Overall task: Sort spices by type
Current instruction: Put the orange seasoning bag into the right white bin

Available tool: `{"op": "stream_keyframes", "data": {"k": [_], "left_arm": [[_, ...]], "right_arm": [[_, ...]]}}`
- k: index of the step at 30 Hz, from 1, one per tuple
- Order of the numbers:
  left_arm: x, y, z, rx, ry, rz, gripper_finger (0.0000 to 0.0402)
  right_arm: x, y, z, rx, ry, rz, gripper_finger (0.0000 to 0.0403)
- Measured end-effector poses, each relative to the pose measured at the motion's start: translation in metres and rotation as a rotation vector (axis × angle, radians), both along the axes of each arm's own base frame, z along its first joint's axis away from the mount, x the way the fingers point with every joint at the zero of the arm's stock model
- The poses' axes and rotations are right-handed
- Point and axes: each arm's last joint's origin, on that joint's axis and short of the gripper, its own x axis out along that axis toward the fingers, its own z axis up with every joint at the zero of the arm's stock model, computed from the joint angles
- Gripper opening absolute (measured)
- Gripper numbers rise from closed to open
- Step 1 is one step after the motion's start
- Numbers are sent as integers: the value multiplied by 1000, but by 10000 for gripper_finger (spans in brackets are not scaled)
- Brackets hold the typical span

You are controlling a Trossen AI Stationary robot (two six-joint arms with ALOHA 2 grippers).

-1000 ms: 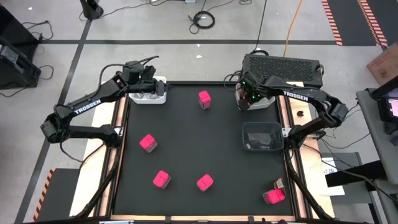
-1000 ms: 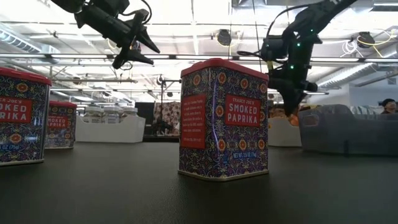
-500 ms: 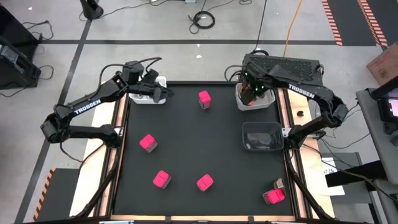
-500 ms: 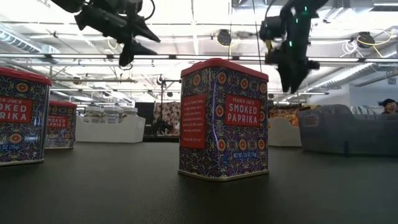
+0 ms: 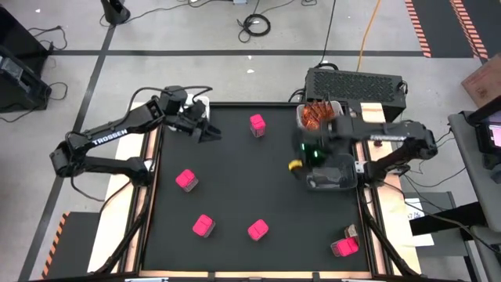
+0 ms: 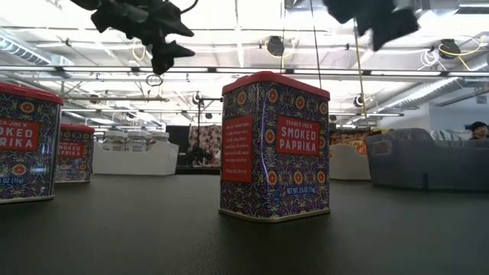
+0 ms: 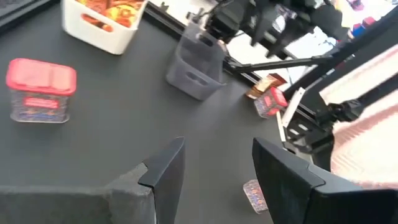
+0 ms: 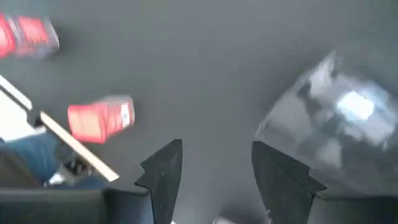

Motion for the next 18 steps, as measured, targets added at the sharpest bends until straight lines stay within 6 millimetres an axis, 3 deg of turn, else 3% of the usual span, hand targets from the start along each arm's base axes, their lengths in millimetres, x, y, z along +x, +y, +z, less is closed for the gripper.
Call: {"op": "stream_keyframes", "data": {"k": [5, 10, 13, 18], "left_arm": [[4, -8, 0, -18, 5, -30, 192], [8, -15, 0, -62, 28, -9, 192], [10, -19, -1, -75, 40, -1, 192], [15, -25, -2, -73, 75, 99, 192]], "right_arm": [[-11, 57, -1, 75, 98, -2, 187], [-32, 97, -2, 69, 216, 25, 187], [-43, 114, -2, 46, 223, 214, 187], [-60, 129, -3, 29, 224, 702, 187]]}}
